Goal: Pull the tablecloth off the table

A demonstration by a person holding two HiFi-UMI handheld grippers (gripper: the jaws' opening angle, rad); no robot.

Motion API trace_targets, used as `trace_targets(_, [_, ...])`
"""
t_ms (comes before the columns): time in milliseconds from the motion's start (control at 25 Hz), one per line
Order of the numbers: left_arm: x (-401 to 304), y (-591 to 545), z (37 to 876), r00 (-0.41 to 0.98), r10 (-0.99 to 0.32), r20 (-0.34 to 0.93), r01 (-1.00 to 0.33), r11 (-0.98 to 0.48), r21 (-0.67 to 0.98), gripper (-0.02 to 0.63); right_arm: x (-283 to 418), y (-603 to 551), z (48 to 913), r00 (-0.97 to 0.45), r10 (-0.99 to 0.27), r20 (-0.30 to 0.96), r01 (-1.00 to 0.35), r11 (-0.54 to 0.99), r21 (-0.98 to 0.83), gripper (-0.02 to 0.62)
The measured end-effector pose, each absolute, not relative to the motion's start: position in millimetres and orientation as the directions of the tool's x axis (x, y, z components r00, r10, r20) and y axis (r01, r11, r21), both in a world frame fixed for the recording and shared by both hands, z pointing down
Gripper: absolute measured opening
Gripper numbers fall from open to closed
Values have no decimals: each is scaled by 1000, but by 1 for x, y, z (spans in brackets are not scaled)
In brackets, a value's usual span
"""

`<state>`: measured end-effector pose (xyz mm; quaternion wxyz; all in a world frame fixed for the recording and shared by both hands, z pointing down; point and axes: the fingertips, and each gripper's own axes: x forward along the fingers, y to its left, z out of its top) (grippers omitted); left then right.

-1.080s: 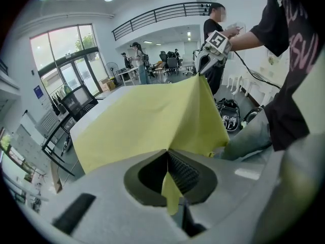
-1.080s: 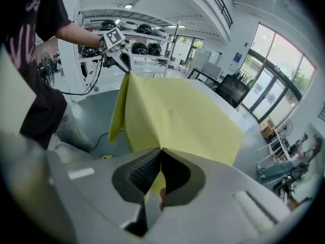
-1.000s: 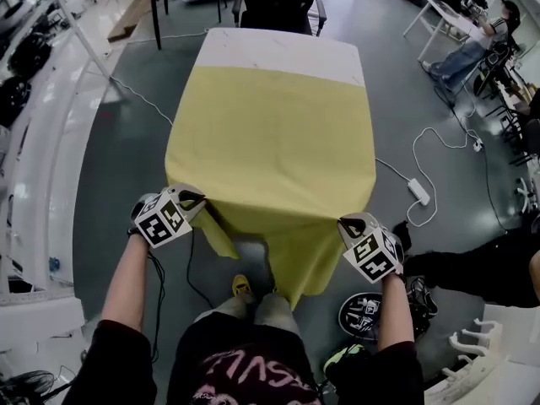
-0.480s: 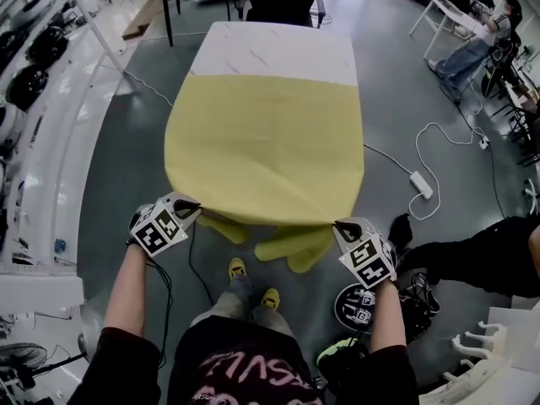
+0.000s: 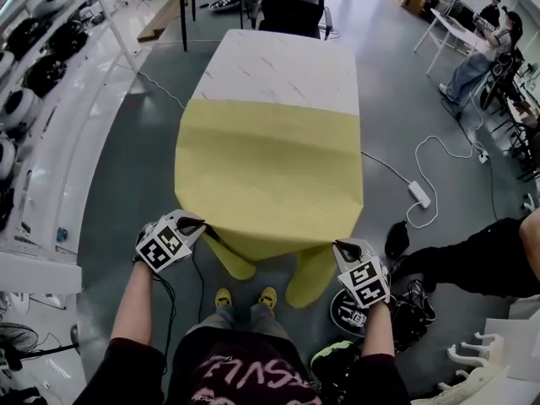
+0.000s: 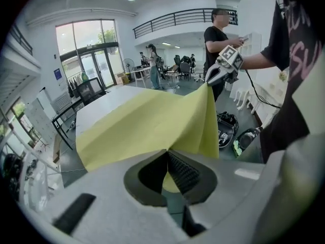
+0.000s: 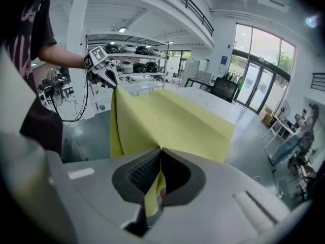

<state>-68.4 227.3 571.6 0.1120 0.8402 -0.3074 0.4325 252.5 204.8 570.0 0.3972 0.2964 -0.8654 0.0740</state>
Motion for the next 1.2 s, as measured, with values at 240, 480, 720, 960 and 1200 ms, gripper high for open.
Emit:
trace_targets(240, [-79, 269, 557, 484, -504, 716, -687, -725, -46, 6, 234, 248, 552, -498, -510, 701, -637, 764, 103, 17])
trace_targets(480, [-104, 302, 526, 532, -610, 587, -755, -656, 4, 6, 207, 284, 507, -481, -670, 566, -771, 630, 90, 17])
trace_targets(720, [-129, 306, 488, 552, -692, 465, -792, -610, 31, 6, 184, 301, 473, -436, -761, 480, -831, 545, 110, 17])
trace_targets(960, [-154, 298, 460, 541, -761, 356, -827, -558, 65, 6, 159, 301, 444, -403, -833, 379, -885, 461, 73, 17])
trace_targets(1200, [-168, 287, 426, 517, -818, 251, -855, -508, 104, 6, 153, 294, 408, -372, -882, 290, -920, 392, 10, 17])
